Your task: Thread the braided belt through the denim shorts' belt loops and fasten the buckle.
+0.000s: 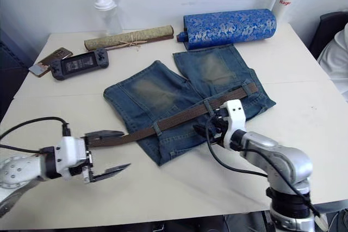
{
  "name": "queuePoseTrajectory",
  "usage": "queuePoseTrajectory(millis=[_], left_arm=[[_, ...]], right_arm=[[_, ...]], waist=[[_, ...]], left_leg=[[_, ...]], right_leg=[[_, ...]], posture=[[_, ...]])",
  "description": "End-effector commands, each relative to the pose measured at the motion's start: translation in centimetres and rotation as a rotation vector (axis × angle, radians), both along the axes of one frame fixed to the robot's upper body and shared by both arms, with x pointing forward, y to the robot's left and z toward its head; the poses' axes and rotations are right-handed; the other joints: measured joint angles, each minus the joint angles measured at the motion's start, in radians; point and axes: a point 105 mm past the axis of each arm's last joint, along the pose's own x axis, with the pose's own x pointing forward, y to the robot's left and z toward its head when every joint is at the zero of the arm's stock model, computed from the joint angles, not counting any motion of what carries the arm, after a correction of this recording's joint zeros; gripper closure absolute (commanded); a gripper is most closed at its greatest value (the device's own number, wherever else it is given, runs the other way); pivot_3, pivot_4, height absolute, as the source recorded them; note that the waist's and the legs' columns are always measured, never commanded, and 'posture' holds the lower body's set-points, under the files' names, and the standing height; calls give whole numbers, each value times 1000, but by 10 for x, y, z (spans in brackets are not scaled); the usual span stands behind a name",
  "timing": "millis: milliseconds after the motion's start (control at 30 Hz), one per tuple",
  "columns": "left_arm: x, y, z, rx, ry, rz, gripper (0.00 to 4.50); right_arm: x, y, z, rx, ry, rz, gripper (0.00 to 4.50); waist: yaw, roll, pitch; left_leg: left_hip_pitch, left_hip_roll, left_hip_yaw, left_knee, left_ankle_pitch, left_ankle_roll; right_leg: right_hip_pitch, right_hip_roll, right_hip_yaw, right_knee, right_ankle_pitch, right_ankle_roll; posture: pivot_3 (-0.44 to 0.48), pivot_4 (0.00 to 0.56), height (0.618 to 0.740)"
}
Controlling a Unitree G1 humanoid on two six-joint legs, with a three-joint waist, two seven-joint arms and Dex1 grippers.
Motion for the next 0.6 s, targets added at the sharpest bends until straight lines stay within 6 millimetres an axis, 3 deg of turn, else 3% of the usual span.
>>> queuePoseTrajectory(millis=[33, 100, 167, 267, 367, 600], left_arm=[[6, -33, 5, -84, 16, -25, 0], [12, -50, 0, -75, 11, -47, 0], [15, -62, -5, -57, 22, -81, 0], [22, -72, -11, -22, 42, -99, 0], [28, -82, -17, 45, 44, -122, 0], [45, -96, -40, 275, -15, -143, 0]], right_arm=[[-11, -6, 46, 47, -125, 104, 71], [-13, -18, 60, -28, -178, 135, 71], [-12, -36, 59, -287, -243, 189, 71], [-4, -69, 33, -714, -278, 297, 71], [10, -99, 11, -989, -301, 372, 71], [41, -125, -12, -1223, -345, 410, 71]], waist=[[9, -2, 2], [14, -2, 2], [19, -3, 3], [21, -5, 3], [15, -9, 5], [16, -11, 6]], left_leg=[[0, -1, 0, 0, 1, 1], [0, -1, 0, 1, 1, 2], [-1, -2, 2, 1, 1, 2], [-1, -2, 4, 0, 1, 2], [0, -2, 7, 1, 1, 2], [3, -1, 14, 4, 3, 4]], right_leg=[[0, 0, 1, 1, 0, 1], [0, 0, 1, 2, 1, 1], [-2, 0, 1, 3, 1, 1], [-2, 1, 0, -1, 1, 2], [-2, 2, -1, -1, 1, 3], [-4, 0, 3, 1, 3, 6]], posture=[[0, 150, 717], [0, 150, 717], [0, 150, 717], [0, 150, 717], [0, 150, 717], [0, 150, 717]])
